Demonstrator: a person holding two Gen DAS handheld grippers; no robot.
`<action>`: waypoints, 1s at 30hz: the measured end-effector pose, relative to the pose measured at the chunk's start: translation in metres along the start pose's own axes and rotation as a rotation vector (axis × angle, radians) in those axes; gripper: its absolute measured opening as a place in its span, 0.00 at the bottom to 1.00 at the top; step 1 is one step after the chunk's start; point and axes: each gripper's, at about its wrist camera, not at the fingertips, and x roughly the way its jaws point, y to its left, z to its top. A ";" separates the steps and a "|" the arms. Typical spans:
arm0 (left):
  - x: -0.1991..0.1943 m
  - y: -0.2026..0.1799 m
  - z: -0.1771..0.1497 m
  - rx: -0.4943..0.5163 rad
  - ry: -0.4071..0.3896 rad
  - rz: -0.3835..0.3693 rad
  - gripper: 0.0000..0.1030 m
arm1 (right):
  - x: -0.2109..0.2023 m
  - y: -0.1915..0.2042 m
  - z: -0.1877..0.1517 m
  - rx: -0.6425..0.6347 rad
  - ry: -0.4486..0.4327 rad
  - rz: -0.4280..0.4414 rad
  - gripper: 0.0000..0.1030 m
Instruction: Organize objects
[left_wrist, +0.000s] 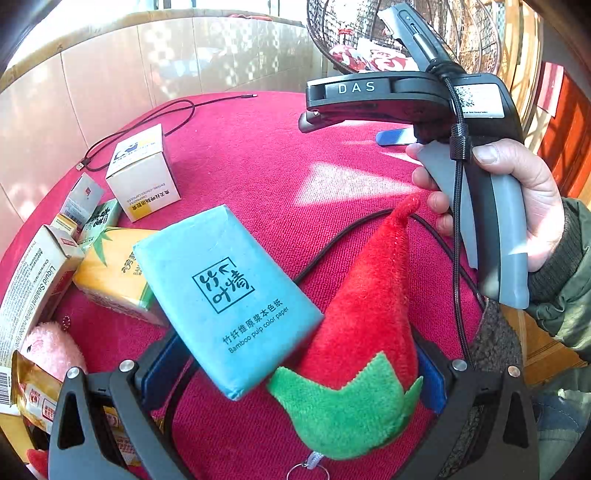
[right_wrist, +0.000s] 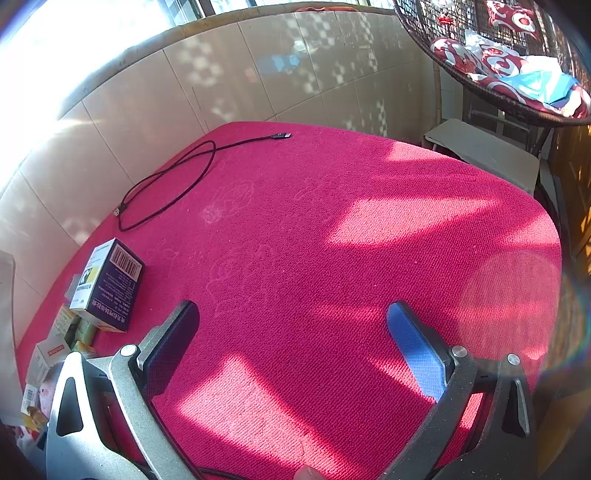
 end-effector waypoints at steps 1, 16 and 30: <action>0.001 -0.003 0.000 0.001 0.000 0.002 1.00 | 0.000 0.000 0.000 -0.001 0.001 -0.002 1.00; 0.002 -0.007 0.004 0.001 -0.002 0.000 1.00 | -0.001 0.000 0.000 0.002 -0.001 0.003 1.00; -0.012 0.001 -0.001 0.000 -0.002 -0.002 1.00 | -0.002 -0.003 0.000 0.015 -0.007 0.020 1.00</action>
